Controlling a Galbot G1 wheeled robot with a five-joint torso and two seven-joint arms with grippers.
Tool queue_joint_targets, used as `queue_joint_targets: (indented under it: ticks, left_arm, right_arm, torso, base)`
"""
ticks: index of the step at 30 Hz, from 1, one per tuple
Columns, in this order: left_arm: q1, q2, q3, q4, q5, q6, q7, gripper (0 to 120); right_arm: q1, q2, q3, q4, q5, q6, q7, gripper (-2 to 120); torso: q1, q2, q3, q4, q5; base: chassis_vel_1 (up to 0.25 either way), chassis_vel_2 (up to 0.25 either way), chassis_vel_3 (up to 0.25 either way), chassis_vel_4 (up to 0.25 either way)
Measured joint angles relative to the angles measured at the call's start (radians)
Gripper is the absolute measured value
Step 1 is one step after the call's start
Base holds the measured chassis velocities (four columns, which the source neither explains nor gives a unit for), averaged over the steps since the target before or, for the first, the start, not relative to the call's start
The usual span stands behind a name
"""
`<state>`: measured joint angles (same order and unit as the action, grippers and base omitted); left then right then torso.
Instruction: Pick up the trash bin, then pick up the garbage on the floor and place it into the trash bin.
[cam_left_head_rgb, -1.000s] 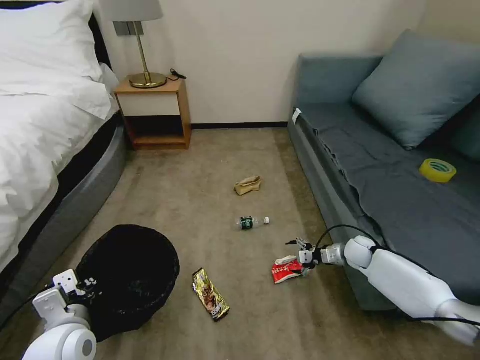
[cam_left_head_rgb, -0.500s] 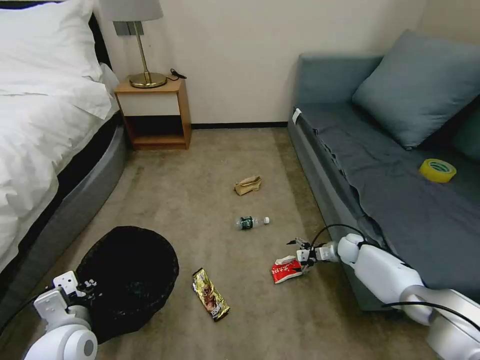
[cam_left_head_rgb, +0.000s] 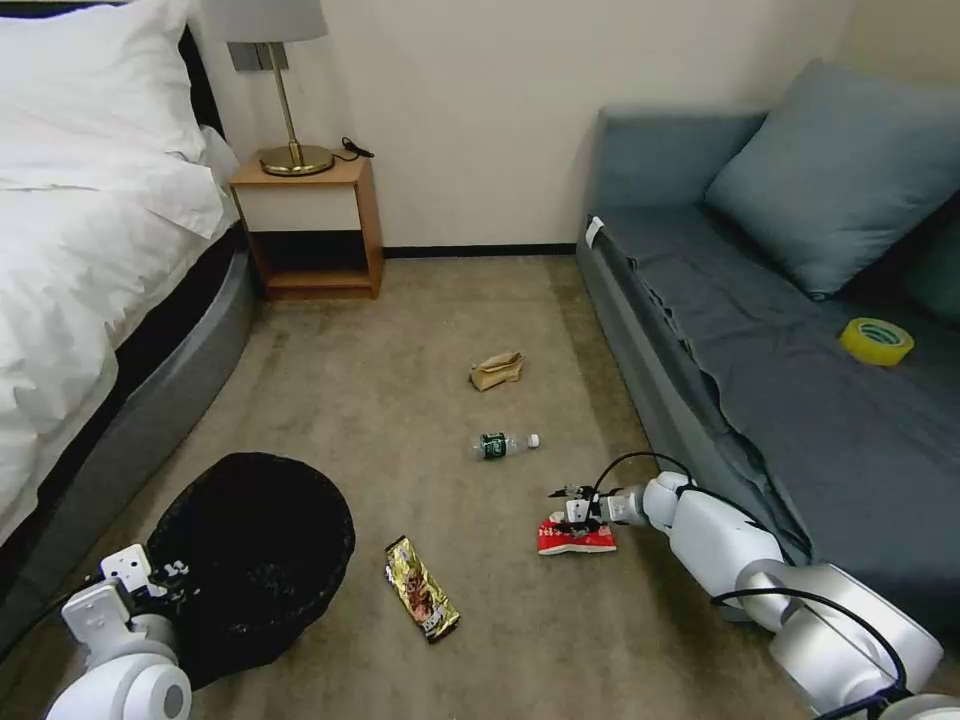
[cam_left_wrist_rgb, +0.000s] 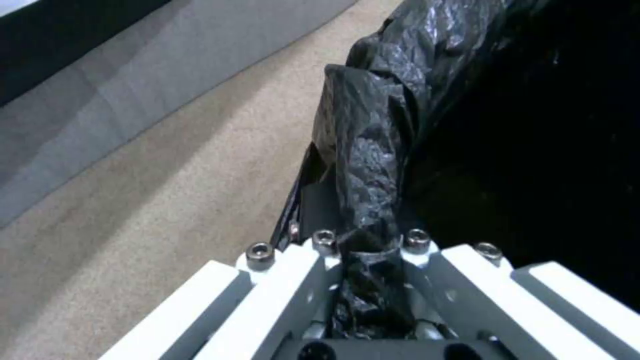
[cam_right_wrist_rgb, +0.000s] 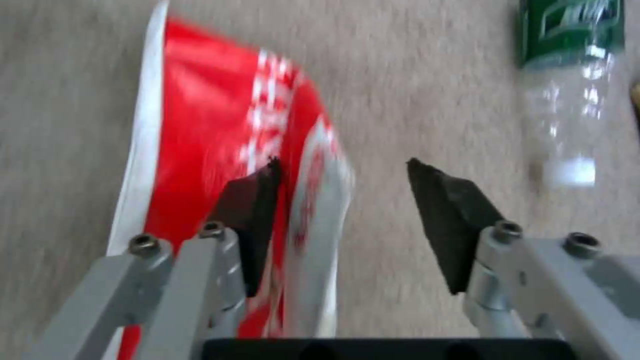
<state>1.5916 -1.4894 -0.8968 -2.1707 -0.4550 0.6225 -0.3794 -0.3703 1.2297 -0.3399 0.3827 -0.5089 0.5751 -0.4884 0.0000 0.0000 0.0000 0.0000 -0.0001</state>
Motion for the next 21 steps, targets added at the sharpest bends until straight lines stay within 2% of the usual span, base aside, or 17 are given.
queue_joint_targets:
  ticks: [12,14,15,16,19,21]
  left_arm:
    - [-0.003,-0.002,0.006,0.002,0.005,-0.006,0.001,2]
    - [-0.003,-0.002,0.007,0.002,0.007,-0.006,0.001,2]
    - [-0.002,-0.002,0.007,0.002,0.007,-0.006,0.001,2]
    - [-0.002,-0.002,0.007,0.002,0.007,-0.006,0.001,2]
    - [-0.002,-0.003,0.007,-0.001,0.008,-0.006,0.001,2]
    - [-0.002,-0.003,0.007,-0.002,0.008,-0.006,0.001,2]
  right_arm:
    - [-0.026,-0.024,0.02,0.0,-0.002,-0.007,0.002,49]
    - [-0.034,-0.025,0.028,0.0,-0.003,-0.007,0.002,44]
    - [-0.039,-0.028,0.031,0.001,-0.004,-0.007,0.002,37]
    - [-0.039,-0.028,0.031,0.001,-0.004,-0.007,0.002,37]
    - [-0.044,-0.036,0.039,0.007,-0.004,-0.005,0.002,22]
    - [-0.046,-0.038,0.04,0.01,-0.004,-0.004,0.002,21]
  torso:
    - [0.0,0.0,0.0,-0.0001,0.0002]
    - [0.0,0.0,0.0,0.0,0.0002]
    - [0.0,0.0,0.0,0.0001,0.0002]
    - [0.0,0.0,0.0,0.0001,0.0002]
    - [0.0,0.0,0.0,-0.0001,0.0002]
    - [0.0,0.0,0.0,0.0,0.0002]
  base:
    - [0.0,0.0,0.0,0.0]
    - [0.0,0.0,0.0,0.0]
    - [0.0,0.0,0.0,0.0]
    - [0.0,0.0,0.0,0.0]
    - [0.0,0.0,0.0,0.0]
    - [0.0,0.0,0.0,0.0]
